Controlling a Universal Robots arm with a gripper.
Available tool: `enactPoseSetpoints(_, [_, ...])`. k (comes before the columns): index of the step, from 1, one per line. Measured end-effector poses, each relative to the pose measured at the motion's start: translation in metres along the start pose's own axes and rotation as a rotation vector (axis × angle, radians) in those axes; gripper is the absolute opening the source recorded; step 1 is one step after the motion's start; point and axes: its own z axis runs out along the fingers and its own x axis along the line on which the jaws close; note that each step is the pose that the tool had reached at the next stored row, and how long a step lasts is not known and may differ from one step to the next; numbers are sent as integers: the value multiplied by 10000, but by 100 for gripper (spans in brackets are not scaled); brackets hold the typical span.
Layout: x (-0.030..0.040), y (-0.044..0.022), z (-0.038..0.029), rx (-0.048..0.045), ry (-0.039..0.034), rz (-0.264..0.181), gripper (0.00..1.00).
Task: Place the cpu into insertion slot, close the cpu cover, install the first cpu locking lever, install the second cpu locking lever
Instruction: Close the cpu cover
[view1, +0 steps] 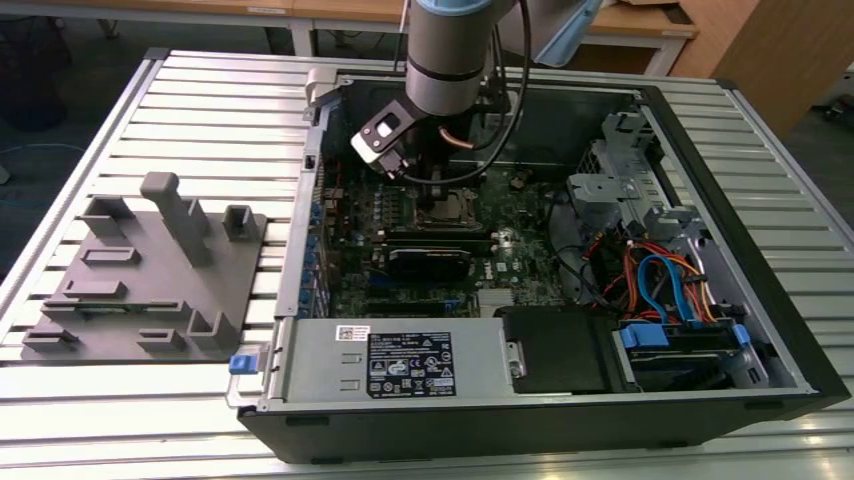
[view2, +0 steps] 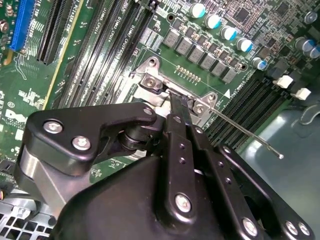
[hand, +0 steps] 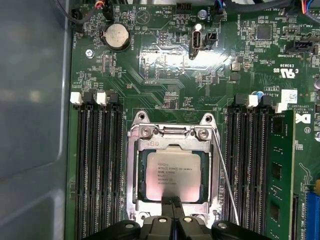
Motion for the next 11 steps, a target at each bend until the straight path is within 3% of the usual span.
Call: enactPoseSetpoints(11, [3,3,-55,-1,3,-1,10])
